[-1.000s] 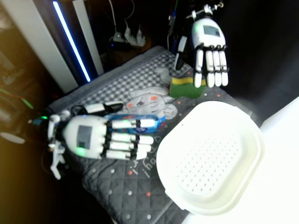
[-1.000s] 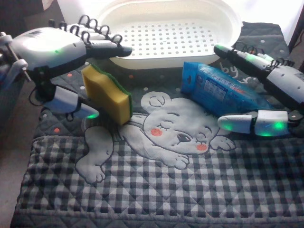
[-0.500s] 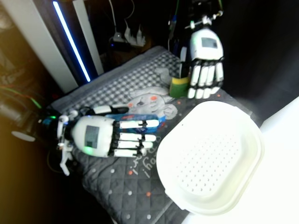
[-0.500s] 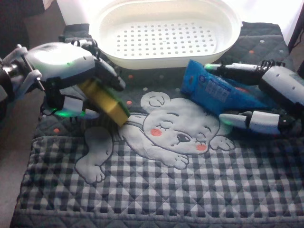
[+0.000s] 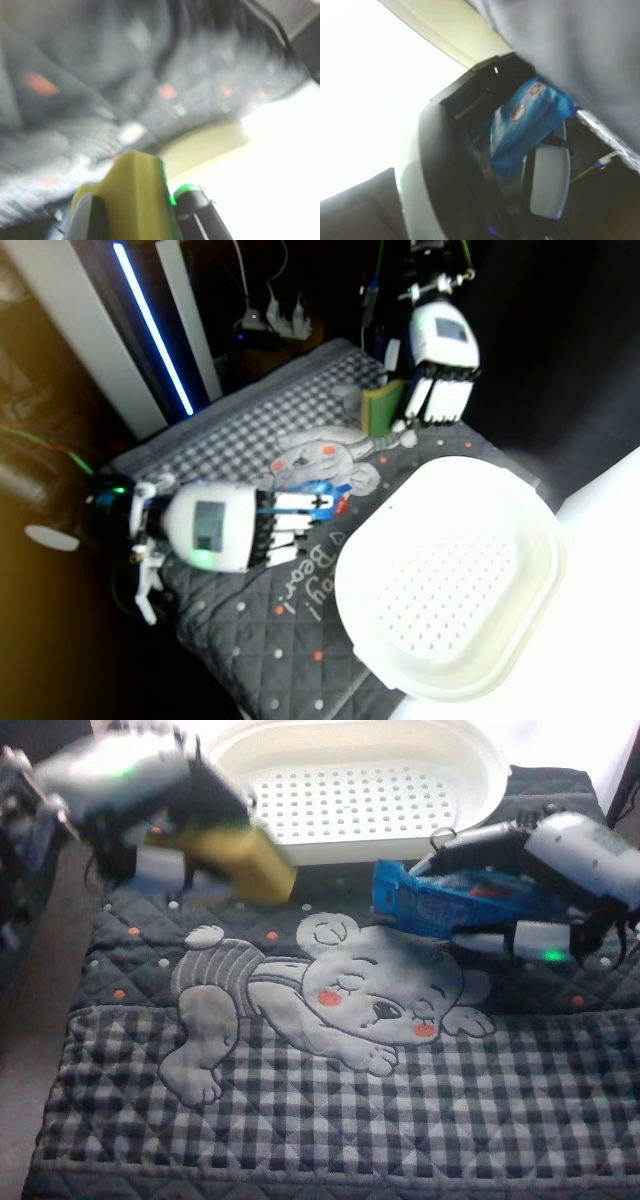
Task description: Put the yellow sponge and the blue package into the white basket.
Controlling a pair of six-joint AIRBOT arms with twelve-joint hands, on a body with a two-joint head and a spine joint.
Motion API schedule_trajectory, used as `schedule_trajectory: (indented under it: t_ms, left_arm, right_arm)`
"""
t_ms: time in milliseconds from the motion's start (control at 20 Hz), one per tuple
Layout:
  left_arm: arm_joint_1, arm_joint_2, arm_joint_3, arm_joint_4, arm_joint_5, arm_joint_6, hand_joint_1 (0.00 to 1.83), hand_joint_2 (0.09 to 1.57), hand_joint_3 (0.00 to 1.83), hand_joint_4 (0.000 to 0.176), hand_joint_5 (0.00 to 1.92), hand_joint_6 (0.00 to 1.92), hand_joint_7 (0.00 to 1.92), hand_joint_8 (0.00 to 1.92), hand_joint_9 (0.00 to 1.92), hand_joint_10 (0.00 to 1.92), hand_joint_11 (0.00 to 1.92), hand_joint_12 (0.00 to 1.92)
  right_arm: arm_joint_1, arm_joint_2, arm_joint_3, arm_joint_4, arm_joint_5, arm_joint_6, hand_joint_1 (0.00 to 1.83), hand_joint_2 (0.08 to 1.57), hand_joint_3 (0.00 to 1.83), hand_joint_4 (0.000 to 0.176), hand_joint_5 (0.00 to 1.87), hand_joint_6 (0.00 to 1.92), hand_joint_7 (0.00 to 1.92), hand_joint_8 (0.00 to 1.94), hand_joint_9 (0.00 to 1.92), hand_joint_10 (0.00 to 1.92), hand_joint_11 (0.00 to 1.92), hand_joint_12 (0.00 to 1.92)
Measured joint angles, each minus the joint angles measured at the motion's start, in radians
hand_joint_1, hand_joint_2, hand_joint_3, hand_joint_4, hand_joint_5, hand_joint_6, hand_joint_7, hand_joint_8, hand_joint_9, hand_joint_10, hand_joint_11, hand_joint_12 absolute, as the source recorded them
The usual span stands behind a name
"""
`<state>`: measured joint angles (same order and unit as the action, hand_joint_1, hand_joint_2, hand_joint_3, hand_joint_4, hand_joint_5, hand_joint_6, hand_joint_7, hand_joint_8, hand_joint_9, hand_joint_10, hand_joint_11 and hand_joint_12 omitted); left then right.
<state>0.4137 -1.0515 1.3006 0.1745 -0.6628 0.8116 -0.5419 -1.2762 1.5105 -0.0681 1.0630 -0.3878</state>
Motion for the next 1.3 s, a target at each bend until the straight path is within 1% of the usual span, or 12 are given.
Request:
schedule_trajectory:
  t_ms: [450,550,600,700,750,800,950,1000,1100,1200,1250,1300]
  left_arm:
    - [-0.253,-0.126,0.137,-0.019,-0.091,-0.003,1.39,1.05,0.0,0.0,1.0,0.89,1.14,0.57,1.11,0.96,0.95,1.03]
    - [-0.283,-0.194,0.217,-0.031,-0.11,-0.051,1.28,1.07,0.0,0.0,1.25,0.37,0.96,1.17,0.79,1.1,0.51,1.55]
    - [-0.293,-0.236,0.276,-0.033,-0.085,-0.089,1.21,1.05,0.0,0.0,1.18,0.6,1.0,1.77,1.07,1.76,1.08,1.85]
    - [-0.314,-0.308,0.377,-0.044,-0.021,-0.146,1.23,1.1,0.0,0.0,1.12,0.78,0.92,1.1,0.69,0.9,0.32,1.45]
    - [-0.316,-0.356,0.443,-0.045,0.008,-0.193,1.26,1.09,0.0,0.0,1.17,0.5,0.92,1.24,0.68,1.22,0.39,1.76]
    - [-0.316,-0.42,0.535,-0.047,0.05,-0.259,1.2,1.06,0.0,0.0,1.15,0.64,0.93,1.42,0.81,1.72,0.73,1.89]
    - [-0.319,-0.569,0.76,0.024,0.188,-0.418,1.24,1.08,0.0,0.0,1.09,0.69,1.05,1.0,0.89,0.82,0.63,1.35]
    - [-0.318,-0.61,0.819,0.054,0.259,-0.456,1.23,1.1,0.0,0.009,1.07,0.79,0.97,1.05,0.86,0.68,0.54,1.33]
    - [-0.316,-0.652,0.864,0.079,0.335,-0.468,1.22,1.11,0.0,0.005,1.07,0.81,0.93,1.1,0.89,0.55,0.55,1.22]
    - [-0.319,-0.68,0.899,0.089,0.38,-0.479,1.22,1.14,0.0,0.0,1.03,0.79,0.87,1.27,0.87,0.5,0.48,1.34]
    - [-0.322,-0.681,0.903,0.096,0.391,-0.478,1.23,1.15,0.0,0.0,1.02,0.78,0.84,1.34,0.81,0.62,0.44,1.43]
    - [-0.322,-0.681,0.904,0.097,0.397,-0.478,1.24,1.16,0.0,0.0,1.02,0.74,0.82,1.41,0.7,0.96,0.42,1.63]
  right_arm:
    - [0.309,-0.011,0.086,-0.113,-0.025,-0.021,1.38,1.1,0.0,0.0,0.95,0.85,1.03,0.82,0.99,1.18,0.96,0.71]
    - [0.361,-0.054,0.157,-0.106,-0.052,-0.022,1.26,1.12,0.0,0.0,0.91,0.98,1.02,0.99,1.11,0.65,1.08,0.66]
    - [0.384,-0.078,0.197,-0.11,-0.096,-0.021,1.36,1.08,0.0,0.0,0.96,0.81,1.06,0.83,1.13,0.96,1.1,0.67]
    - [0.422,-0.124,0.264,-0.105,-0.183,-0.027,1.39,1.1,0.0,0.0,0.93,0.84,1.02,0.86,1.04,1.13,1.1,0.66]
    - [0.451,-0.157,0.311,-0.108,-0.229,-0.027,1.47,1.07,0.0,0.0,0.98,0.72,1.06,0.71,1.08,0.93,0.93,1.35]
    - [0.473,-0.19,0.359,-0.104,-0.283,-0.034,1.41,1.08,0.0,0.0,0.94,0.84,1.07,0.74,1.07,1.04,0.96,1.01]
    - [0.477,-0.27,0.473,-0.092,-0.401,-0.034,1.36,1.1,0.0,0.0,0.89,0.89,1.06,0.8,1.08,1.01,1.08,0.81]
    - [0.477,-0.323,0.538,-0.096,-0.466,-0.034,1.28,1.09,0.0,0.0,0.93,0.91,1.13,0.83,1.19,0.57,1.11,0.77]
    - [0.502,-0.358,0.578,-0.142,-0.589,-0.032,1.26,1.1,0.0,0.0,0.95,0.89,1.12,0.9,1.31,0.2,1.13,0.7]
    - [0.524,-0.374,0.601,-0.181,-0.654,-0.021,1.38,1.08,0.0,0.0,0.94,0.79,1.07,0.77,1.11,1.02,1.15,0.64]
    - [0.525,-0.377,0.601,-0.185,-0.658,-0.019,1.29,1.08,0.0,0.0,0.97,0.84,1.13,0.82,1.19,0.55,1.15,0.62]
    - [0.525,-0.378,0.6,-0.189,-0.661,-0.016,1.37,1.05,0.0,0.0,1.0,0.76,1.16,0.63,1.22,0.8,1.19,0.55]
